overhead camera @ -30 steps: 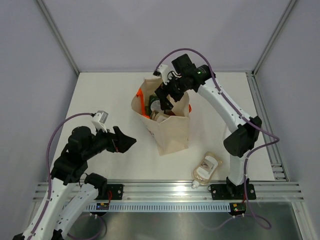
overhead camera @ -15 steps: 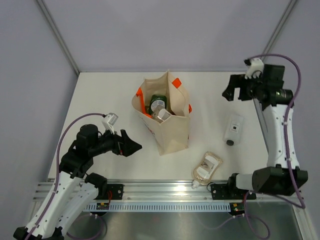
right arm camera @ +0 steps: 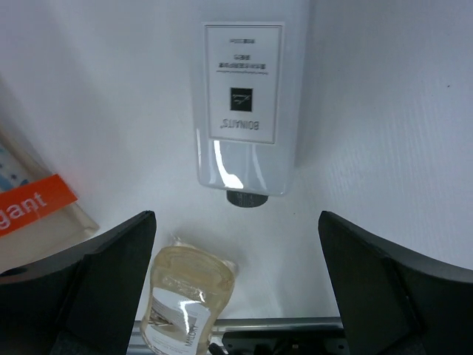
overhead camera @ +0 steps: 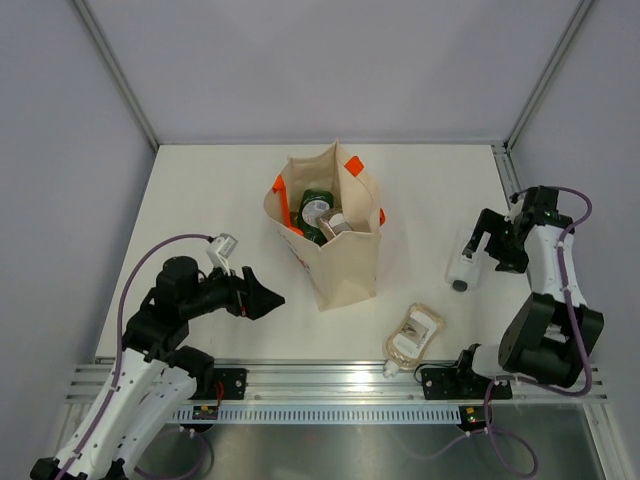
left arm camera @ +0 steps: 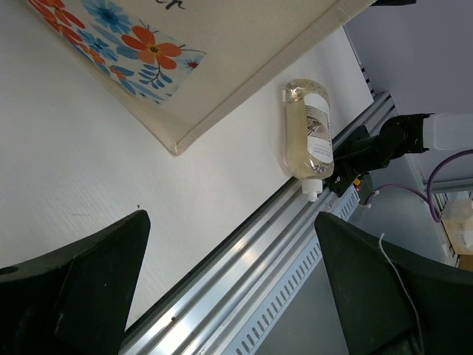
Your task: Place the personal care products into the canvas bag
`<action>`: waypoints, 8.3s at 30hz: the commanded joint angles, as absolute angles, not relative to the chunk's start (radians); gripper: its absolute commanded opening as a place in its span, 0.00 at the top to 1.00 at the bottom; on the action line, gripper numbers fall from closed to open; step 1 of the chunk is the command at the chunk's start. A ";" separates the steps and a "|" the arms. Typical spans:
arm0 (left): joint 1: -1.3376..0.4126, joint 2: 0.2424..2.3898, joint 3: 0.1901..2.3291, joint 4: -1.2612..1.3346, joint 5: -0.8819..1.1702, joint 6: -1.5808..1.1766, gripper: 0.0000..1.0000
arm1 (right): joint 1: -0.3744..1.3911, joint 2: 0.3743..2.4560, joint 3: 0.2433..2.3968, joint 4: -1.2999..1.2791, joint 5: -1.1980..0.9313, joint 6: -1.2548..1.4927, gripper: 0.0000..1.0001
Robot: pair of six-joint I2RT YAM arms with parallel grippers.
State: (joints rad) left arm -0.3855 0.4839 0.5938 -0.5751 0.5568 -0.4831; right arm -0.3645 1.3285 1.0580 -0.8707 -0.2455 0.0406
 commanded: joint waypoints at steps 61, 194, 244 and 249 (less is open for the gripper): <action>-0.385 0.403 0.716 -0.592 0.571 -0.479 0.01 | 0.345 1.765 2.228 -0.839 -0.889 -0.089 1.00; -1.172 1.677 0.727 0.790 0.669 -1.094 1.00 | -0.611 1.127 1.049 -0.913 -1.091 -0.410 0.01; -0.807 1.539 1.336 0.468 0.526 -1.394 1.00 | -0.612 1.115 1.048 -0.919 -1.097 -0.414 0.01; -0.640 1.529 1.414 0.339 0.613 -1.324 1.00 | -0.612 1.121 1.049 -0.919 -1.097 -0.413 0.00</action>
State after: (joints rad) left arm -0.7212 1.6371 1.2968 0.2695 0.5335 -1.3540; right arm -0.6041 1.1351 1.0328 -0.9218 -1.0657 -0.4042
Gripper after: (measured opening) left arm 0.831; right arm 0.993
